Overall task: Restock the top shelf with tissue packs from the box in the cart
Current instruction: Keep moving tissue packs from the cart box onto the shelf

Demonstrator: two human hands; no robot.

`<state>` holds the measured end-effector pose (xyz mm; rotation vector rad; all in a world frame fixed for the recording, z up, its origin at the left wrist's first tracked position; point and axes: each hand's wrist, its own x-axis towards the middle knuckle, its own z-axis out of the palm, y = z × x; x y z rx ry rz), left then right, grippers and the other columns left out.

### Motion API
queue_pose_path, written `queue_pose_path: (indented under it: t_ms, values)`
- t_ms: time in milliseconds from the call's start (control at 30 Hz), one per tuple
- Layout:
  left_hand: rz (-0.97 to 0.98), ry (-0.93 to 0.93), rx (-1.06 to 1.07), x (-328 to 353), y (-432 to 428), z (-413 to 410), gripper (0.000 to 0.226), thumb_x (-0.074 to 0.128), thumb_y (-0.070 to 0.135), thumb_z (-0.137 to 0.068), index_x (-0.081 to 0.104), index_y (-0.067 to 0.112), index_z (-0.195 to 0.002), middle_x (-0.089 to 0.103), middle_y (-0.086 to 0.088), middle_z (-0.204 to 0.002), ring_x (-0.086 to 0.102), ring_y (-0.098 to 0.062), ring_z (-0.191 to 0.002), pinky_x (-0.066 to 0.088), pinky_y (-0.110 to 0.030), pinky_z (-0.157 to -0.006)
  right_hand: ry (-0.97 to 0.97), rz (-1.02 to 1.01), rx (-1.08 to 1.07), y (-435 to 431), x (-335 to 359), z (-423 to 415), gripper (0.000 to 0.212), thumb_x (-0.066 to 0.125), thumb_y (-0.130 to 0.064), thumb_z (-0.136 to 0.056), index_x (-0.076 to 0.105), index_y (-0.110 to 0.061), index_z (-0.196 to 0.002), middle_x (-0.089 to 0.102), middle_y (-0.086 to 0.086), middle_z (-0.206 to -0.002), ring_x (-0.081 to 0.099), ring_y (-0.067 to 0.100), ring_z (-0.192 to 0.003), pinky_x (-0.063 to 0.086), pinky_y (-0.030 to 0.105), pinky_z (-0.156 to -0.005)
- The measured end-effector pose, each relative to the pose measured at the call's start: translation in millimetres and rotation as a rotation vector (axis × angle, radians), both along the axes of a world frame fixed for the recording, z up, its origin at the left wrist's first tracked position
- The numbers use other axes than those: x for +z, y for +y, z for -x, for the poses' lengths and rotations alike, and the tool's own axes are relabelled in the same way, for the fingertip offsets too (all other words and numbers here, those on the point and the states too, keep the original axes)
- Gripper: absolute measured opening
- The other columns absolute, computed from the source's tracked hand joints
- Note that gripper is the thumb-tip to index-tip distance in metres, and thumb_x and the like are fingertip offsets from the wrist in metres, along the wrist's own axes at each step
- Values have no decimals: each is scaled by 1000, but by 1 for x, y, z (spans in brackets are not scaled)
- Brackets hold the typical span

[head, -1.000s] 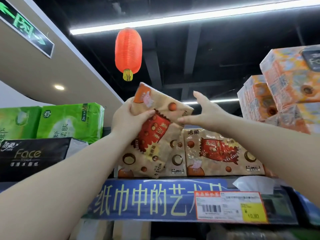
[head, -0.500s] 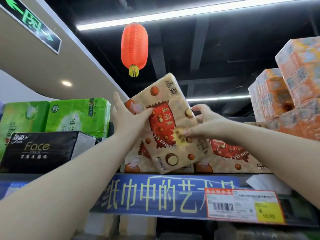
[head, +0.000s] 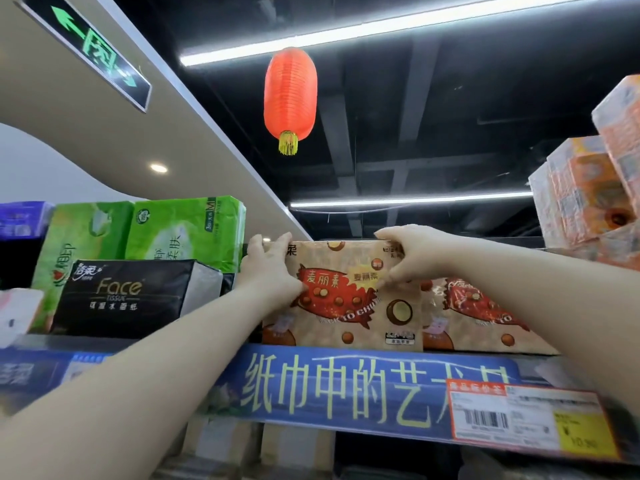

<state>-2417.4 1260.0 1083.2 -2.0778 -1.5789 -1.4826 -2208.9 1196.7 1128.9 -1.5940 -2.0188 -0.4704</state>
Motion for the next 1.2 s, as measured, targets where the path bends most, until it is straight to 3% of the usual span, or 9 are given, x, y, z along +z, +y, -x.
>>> queue_pose_path:
  t_ms: [100, 200, 367, 500, 667, 867, 1033, 1200]
  values:
    - [-25, 160, 42, 2, -3, -3, 111, 78, 43, -70, 3, 30, -151, -11, -7, -158, -1, -31, -146, 16, -45, -118, 55, 87, -33, -3, -3, -16, 101, 78, -25, -75, 11, -25, -151, 41, 4, -144, 44, 24, -128, 44, 37, -99]
    - [-22, 379, 167, 4, -2, -6, 117, 74, 55, -69, -6, 30, -151, -12, -5, -159, -8, -35, -145, 7, -47, -119, 55, 60, -29, 1, -10, -17, 94, 77, -20, -77, 17, -26, -148, 48, 3, -135, 52, 22, -118, 51, 30, -86]
    - [-22, 567, 376, 13, 7, -5, 113, 65, 65, -71, -5, 25, -151, 0, -6, -160, -6, -32, -146, -1, -48, -117, 39, -37, -66, 15, -13, -9, 97, 77, -31, -76, 14, -22, -149, 43, 7, -143, 45, 26, -128, 44, 37, -99]
    - [23, 586, 343, 17, 14, -2, 113, 65, 65, -72, -4, 24, -151, 4, -3, -160, 4, -28, -147, 2, -48, -117, 43, -45, -63, 20, -13, -10, 90, 76, -35, -76, 22, -21, -146, 49, 5, -137, 50, 24, -121, 46, 34, -93]
    - [-68, 617, 331, 15, 13, 0, 112, 63, 68, -70, 1, 23, -151, 15, -2, -158, 14, -26, -146, 8, -45, -118, 59, -34, -33, 23, -14, -13, 88, 76, -30, -77, 22, -21, -146, 48, 5, -138, 49, 24, -123, 46, 34, -95]
    - [-101, 574, 267, 6, 13, 2, 109, 63, 65, -73, -3, 28, -151, 5, -4, -160, 5, -25, -147, 6, -41, -118, 78, -22, -35, 24, -12, -15, 87, 79, -25, -74, 27, -20, -144, 49, 4, -137, 49, 24, -124, 46, 35, -96]
    - [-122, 583, 234, 7, 13, -1, 107, 62, 65, -74, -2, 28, -151, 4, -4, -160, 4, -24, -147, 4, -39, -118, 97, -8, -81, 23, -9, -18, 86, 80, -23, -73, 29, -21, -142, 51, 5, -133, 52, 24, -118, 49, 31, -85]
    - [-85, 577, 245, 5, 15, 1, 106, 60, 65, -75, -5, 28, -151, 3, -4, -160, 1, -24, -147, 5, -44, -118, 66, -29, -85, 22, -12, -16, 89, 79, -27, -74, 25, -22, -145, 49, 4, -137, 49, 25, -124, 45, 35, -97]
